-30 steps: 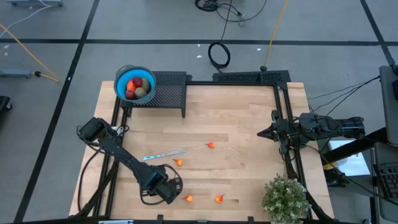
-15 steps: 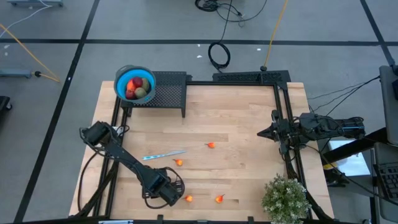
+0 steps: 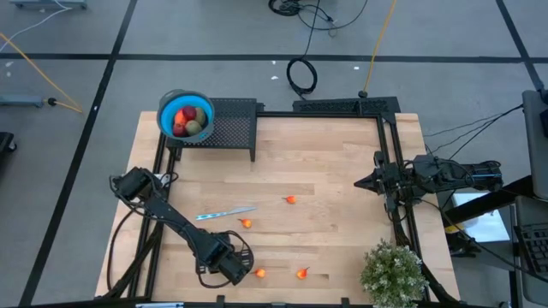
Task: Pick & Place Fruit
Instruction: Put the tangerine into the blue strainer bowl on the shelf
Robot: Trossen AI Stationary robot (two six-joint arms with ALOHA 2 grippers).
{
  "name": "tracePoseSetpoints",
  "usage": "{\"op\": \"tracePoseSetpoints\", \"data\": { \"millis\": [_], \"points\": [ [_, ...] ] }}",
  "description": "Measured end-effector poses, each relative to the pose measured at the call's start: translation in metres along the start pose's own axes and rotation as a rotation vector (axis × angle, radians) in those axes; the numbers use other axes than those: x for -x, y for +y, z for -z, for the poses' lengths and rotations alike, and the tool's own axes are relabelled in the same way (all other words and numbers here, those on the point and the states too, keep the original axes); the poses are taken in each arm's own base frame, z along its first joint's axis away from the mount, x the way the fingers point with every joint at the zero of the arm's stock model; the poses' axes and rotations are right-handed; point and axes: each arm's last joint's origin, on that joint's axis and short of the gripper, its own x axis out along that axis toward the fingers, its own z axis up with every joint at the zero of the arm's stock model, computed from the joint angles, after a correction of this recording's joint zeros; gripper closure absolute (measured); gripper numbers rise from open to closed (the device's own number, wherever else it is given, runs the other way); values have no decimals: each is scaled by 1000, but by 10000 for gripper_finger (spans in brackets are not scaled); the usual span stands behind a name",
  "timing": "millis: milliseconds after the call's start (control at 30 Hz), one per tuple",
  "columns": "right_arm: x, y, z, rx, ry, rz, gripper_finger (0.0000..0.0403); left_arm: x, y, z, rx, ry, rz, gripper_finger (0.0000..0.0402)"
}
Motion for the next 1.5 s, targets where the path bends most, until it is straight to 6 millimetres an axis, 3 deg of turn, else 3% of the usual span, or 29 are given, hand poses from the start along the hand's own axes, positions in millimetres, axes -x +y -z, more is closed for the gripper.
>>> {"op": "tracePoseSetpoints", "data": {
  "millis": [333,500,667,833,1233,1500],
  "points": [
    [0,0,0,3,0,0,403,1,0,0,-75,-12,2,298],
    [0,0,0,3,0,0,403,3,-3,1,-280,-40,29,307],
    [0,0,0,3,0,0,403,7,-9,5,-553,-226,154,308],
    [0,0,0,3,0,0,403,21,-18,16,-718,-453,296,308],
    [0,2,0,9,5,-56,403,58,-40,32,-800,-820,499,309],
    [0,2,1,12,17,-55,403,102,-47,35,-877,-978,566,309]
  ]
}}
